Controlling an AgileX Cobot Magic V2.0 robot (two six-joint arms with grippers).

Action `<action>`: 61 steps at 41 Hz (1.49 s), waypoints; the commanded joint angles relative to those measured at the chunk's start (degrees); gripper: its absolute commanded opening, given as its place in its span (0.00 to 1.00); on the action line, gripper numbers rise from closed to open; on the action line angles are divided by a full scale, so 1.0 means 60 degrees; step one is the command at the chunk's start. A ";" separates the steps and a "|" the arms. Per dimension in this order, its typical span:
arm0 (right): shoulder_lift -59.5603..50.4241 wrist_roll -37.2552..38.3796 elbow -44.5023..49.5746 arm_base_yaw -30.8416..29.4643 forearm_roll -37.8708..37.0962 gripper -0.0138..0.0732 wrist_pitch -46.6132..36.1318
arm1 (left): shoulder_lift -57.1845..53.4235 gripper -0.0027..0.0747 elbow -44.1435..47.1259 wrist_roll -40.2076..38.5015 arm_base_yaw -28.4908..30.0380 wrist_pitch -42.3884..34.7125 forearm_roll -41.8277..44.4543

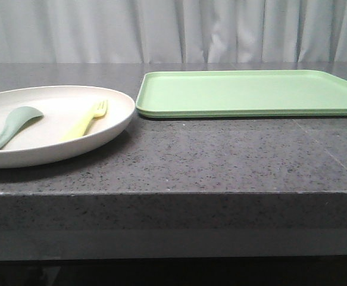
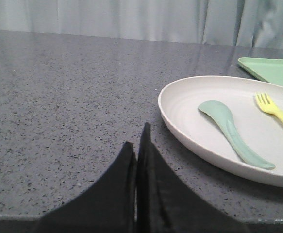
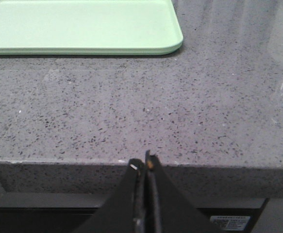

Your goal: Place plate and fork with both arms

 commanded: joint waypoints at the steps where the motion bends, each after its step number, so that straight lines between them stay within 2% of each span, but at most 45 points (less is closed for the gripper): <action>1: -0.0164 -0.0089 -0.0041 -0.0066 -0.0027 0.08 -0.0737 | -0.0184 0.01 0.0021 -0.0023 0.0035 -0.0813 -0.0100; 42: -0.0164 -0.0089 -0.0041 -0.0055 -0.0027 0.08 -0.0853 | -0.0184 0.01 0.0021 -0.0023 0.0035 -0.0813 -0.0100; 61: -0.0164 -0.0021 -0.0041 -0.0048 0.0293 0.08 -0.2639 | -0.0184 0.01 0.0021 -0.0023 0.0035 -0.1286 -0.0100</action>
